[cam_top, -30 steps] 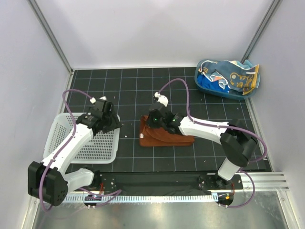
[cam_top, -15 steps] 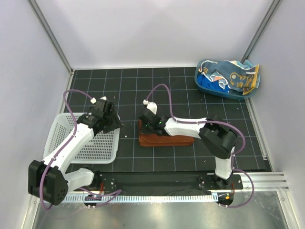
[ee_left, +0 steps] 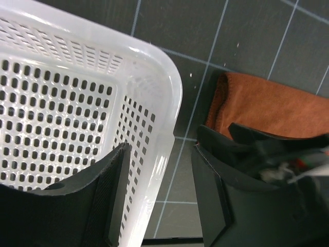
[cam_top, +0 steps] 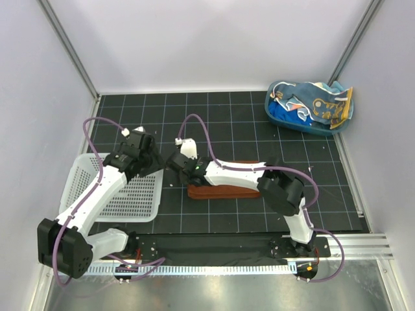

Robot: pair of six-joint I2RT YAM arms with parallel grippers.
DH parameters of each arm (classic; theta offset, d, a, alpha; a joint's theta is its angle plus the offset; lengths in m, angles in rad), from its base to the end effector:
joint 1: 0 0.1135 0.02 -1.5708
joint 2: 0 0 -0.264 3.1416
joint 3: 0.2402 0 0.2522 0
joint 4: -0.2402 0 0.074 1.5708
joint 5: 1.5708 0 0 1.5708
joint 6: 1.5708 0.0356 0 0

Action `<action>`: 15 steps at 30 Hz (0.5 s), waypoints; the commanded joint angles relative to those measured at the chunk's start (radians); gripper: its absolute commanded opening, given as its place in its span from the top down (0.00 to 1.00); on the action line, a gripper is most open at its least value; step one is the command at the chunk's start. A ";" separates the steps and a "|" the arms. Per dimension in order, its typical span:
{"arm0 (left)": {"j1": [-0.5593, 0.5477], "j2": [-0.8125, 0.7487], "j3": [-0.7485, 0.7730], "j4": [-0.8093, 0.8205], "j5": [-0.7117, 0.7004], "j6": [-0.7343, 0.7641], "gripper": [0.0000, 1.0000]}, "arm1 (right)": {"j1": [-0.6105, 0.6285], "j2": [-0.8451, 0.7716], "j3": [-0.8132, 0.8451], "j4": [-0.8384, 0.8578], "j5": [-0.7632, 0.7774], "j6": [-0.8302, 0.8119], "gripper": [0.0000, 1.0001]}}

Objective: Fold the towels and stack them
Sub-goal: Neatly place the folded towel into the bin

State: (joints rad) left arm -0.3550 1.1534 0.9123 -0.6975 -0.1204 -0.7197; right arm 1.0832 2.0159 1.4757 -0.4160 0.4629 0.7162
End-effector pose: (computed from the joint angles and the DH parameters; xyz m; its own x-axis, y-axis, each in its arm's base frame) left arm 0.2169 -0.0759 0.2664 -0.7524 -0.4190 -0.5082 -0.2891 0.9034 -0.3166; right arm 0.2181 0.3774 0.1908 -0.7285 -0.1199 -0.6745 -0.2540 0.9617 0.1034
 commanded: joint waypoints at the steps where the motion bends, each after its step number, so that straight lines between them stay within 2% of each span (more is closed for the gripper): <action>1: 0.017 -0.034 0.059 -0.022 -0.056 0.023 0.45 | 0.007 0.058 0.049 -0.095 0.091 0.011 0.45; 10: 0.082 -0.049 0.177 -0.079 -0.067 0.060 0.42 | 0.026 0.171 0.127 -0.207 0.132 0.028 0.45; 15: 0.096 -0.043 0.241 -0.097 -0.050 0.072 0.42 | 0.026 0.164 0.094 -0.219 0.126 0.034 0.48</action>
State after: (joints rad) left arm -0.2676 1.1297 1.1034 -0.7723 -0.1673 -0.6716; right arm 1.1076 2.1586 1.5879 -0.5659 0.5728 0.7334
